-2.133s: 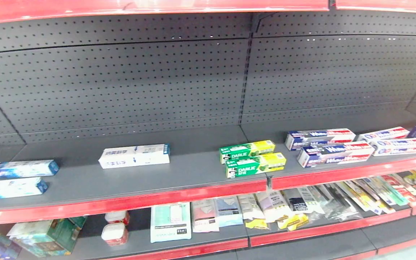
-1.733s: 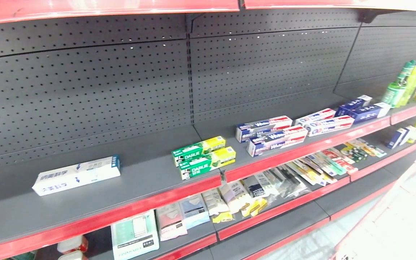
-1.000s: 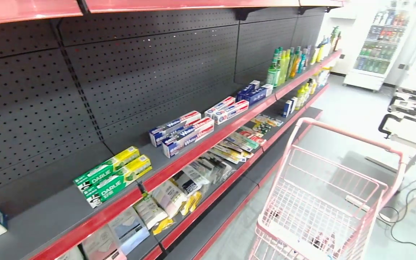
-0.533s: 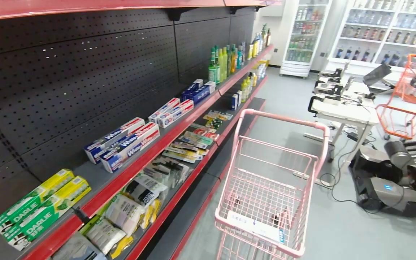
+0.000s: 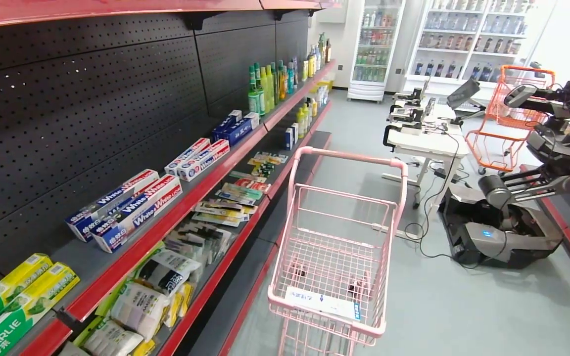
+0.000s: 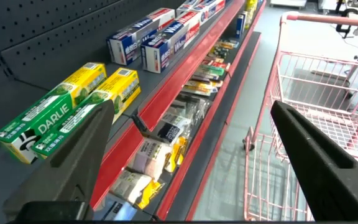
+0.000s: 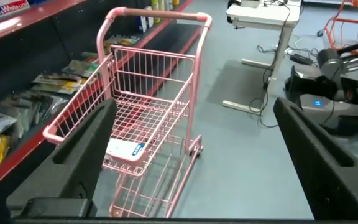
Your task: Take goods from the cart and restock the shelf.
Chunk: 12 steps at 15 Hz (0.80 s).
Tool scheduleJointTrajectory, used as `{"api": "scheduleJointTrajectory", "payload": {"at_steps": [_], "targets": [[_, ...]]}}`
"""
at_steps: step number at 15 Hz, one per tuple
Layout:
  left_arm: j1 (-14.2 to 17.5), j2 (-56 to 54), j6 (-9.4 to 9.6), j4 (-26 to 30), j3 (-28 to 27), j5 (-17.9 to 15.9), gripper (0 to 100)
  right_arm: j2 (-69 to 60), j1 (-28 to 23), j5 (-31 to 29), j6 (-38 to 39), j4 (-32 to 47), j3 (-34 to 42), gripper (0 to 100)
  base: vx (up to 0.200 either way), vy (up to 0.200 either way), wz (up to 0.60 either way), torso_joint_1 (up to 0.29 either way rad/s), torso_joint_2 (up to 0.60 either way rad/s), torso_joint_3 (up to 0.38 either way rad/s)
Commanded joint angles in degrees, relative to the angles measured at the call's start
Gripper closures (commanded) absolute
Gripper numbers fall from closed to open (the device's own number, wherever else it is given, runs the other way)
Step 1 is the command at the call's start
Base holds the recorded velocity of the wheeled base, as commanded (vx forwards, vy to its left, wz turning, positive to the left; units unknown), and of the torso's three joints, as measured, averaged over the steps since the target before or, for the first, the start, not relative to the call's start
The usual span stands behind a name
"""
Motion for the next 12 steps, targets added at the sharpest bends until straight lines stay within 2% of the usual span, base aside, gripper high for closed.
{"api": "scheduleJointTrajectory", "payload": {"at_steps": [1, 3, 4, 5, 6, 7, 8, 9, 10, 11, 12], "targets": [[0.0, 0.1, 0.02, 0.0, 0.0, 0.0, 0, 0.0, -0.1, 0.0, 1.3, -0.1, 0.0, 0, 0.0, 0.0, 0.0, 0.0, 0.0, 0.0], [0.0, 0.1, 0.02, 0.0, 0.0, 0.0, 0, 0.6, 0.1, 0.1, 0.6, -0.1, -1.8, 0, 0.0, 0.0, 0.0, 0.0, 0.0, 0.0], [0.0, 0.1, 0.02, 0.0, 0.0, 0.0, 0, 12.3, 1.2, -1.1, 1.6, -0.1, -13.2, 0, 0.0, 0.0, 0.0, 0.0, 0.0, 0.0], [0.0, 0.1, -0.07, 0.0, 0.0, 0.0, 0, 25.8, 1.2, -2.4, 8.1, 0.2, -27.8, 0, 0.0, 0.0, 0.0, 0.0, 0.0, 0.0], [0.0, 0.1, -0.07, 0.0, 0.0, 0.0, 0, 31.7, 1.5, -2.0, 10.5, 1.2, -34.6, 0, 0.0, 0.0, 0.0, 0.0, 0.0, 0.0], [0.0, 0.1, -0.07, 0.0, 0.0, 0.0, 0, 41.6, 0.5, -2.1, 8.5, 6.8, -41.3, 0, 0.0, 0.0, 0.0, 0.0, 0.0, 0.0], [0.0, 0.1, -0.07, 0.0, 0.0, 0.0, 0, 47.5, 0.0, -1.2, 5.8, 12.0, -41.7, 0, 0.0, 0.0, 0.0, 0.0, 0.0, 0.0], [0.0, 0.1, -0.07, 0.0, 0.0, 0.0, 0, 52.5, 0.0, 1.7, 5.4, 13.7, -41.7, 0, 0.0, 0.0, 0.0, 0.0, 0.0, 0.0], [0.0, 0.1, -0.07, 0.0, 0.0, 0.0, 0, 58.4, -0.2, 7.5, 4.8, 14.3, -41.7, 0, 0.0, 0.0, 0.0, 0.0, 0.0, 0.0], [0.0, 0.1, -0.07, 0.0, 0.0, 0.0, 0, 70.4, -0.3, 11.8, 0.2, 14.1, -42.5, 0, 0.0, 0.0, 0.0, 0.0, 0.0, 0.0], [0.0, 0.1, -0.07, 0.0, 0.0, 0.0, 0, 70.4, -0.3, 11.8, 0.2, 14.1, -42.5, 0, 0.0, 0.0, 0.0, 0.0, 0.0, 0.0]]}}
